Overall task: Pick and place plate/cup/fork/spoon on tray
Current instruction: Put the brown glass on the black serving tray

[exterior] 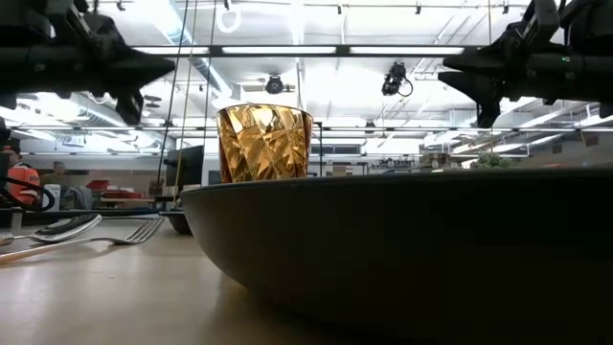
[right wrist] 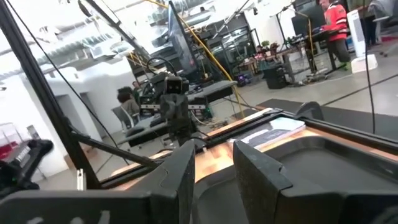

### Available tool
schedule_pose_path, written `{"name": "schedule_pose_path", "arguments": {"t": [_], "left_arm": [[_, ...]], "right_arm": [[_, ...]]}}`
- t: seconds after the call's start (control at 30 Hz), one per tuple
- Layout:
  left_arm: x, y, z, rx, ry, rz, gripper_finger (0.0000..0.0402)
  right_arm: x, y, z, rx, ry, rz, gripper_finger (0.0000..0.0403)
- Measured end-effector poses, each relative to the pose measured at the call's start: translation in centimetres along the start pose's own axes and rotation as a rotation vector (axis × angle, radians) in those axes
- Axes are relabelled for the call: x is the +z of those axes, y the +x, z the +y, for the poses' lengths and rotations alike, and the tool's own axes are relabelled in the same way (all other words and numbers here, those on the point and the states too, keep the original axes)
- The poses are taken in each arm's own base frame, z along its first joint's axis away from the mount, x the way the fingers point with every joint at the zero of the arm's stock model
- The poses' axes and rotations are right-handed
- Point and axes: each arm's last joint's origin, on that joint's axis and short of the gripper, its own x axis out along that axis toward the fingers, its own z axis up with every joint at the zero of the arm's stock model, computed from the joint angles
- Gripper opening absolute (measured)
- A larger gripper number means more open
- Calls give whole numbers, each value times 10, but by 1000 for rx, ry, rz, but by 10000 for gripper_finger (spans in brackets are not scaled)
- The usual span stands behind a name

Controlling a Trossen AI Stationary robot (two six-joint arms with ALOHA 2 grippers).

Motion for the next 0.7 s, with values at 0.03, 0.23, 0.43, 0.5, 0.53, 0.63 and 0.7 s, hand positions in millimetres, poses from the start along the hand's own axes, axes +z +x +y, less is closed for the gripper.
{"name": "schedule_pose_path", "arguments": {"t": [0.03,0.23,0.43,0.5,0.53,0.63,0.7], "left_arm": [[0,2,0,8,-10,19,11],[2,18,-2,28,-47,125,29],[6,36,-6,26,-50,203,75],[7,41,-7,15,-53,231,86],[7,43,-7,12,-56,243,90],[6,50,-9,14,-88,275,93],[3,54,-11,15,-115,302,93]], "right_arm": [[-1,0,0,-3,-9,7,116],[-4,3,-2,-69,-36,97,116],[-2,9,2,-80,-71,183,116],[-1,10,4,-69,-113,187,116],[0,10,5,-62,-140,184,116],[3,11,8,-41,-224,177,116],[4,12,10,-23,-265,168,116]]}}
